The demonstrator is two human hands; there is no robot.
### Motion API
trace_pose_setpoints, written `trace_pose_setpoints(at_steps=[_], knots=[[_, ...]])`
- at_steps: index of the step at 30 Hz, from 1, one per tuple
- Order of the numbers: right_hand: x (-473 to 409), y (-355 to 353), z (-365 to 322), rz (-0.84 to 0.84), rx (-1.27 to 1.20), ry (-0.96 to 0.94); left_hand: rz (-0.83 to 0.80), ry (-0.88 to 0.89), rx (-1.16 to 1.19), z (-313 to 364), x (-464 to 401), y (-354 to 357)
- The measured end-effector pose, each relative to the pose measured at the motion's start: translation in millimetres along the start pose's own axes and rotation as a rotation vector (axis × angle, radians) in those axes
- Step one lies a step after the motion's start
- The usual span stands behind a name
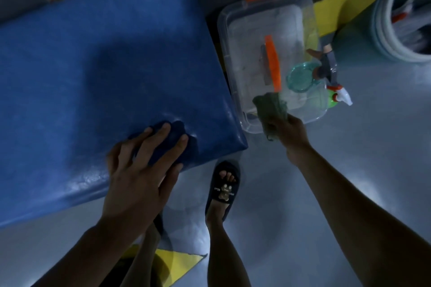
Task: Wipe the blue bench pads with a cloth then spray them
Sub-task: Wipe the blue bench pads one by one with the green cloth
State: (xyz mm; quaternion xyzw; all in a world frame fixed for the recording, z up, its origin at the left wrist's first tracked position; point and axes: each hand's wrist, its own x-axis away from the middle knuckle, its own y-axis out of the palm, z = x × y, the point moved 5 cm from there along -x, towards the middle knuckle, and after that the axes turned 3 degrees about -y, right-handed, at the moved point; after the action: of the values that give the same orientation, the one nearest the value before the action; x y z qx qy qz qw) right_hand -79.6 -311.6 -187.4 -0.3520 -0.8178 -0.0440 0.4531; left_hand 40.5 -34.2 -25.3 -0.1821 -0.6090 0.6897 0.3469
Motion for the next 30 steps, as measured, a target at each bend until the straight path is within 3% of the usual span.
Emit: trace_pose_setpoints(at_steps=[6, 8, 10, 13, 15, 17, 21, 23, 27, 30], knots=[[93.4, -20.2, -35.6, -0.092, -0.340, -0.009, -0.148, -0.123, 0.049, 10.4, -4.0, -13.4], [131.7, -21.3, -50.5, -0.171, -0.412, -0.019, -0.178, -0.169, 0.164, 21.7, -2.1, -25.4], [167.7, -17.2, -65.2, -0.261, -0.447, -0.041, -0.184, -0.276, 0.503, 33.8, -0.1, -36.2], [213.9, -1.7, -79.1, -0.382, -0.458, -0.083, -0.354, -0.623, 1.122, 55.5, 3.2, -46.5], [240.8, 10.2, -82.7, -0.458, -0.435, -0.125, -0.494, -0.757, 1.411, 71.4, 9.2, -52.0], [261.2, 20.6, -81.5, -0.506, -0.372, -0.161, -0.480, -0.823, 1.573, 76.2, 16.6, -62.8], [282.7, 34.4, -74.1, -0.490, -0.092, -0.213, -0.381, -0.887, 1.568, 63.8, 38.7, -79.0], [291.3, 40.9, -67.9, -0.488, 0.001, -0.217, -0.341, -0.822, 1.359, 50.1, 52.3, -75.9], [306.7, 52.1, -57.1, -0.463, 0.072, -0.270, -0.107, -0.492, 0.999, 20.4, 73.8, -85.5], [321.9, 66.2, -49.8, -0.492, 0.076, -0.264, -0.174, -0.244, 0.974, 11.1, 86.9, -92.2]])
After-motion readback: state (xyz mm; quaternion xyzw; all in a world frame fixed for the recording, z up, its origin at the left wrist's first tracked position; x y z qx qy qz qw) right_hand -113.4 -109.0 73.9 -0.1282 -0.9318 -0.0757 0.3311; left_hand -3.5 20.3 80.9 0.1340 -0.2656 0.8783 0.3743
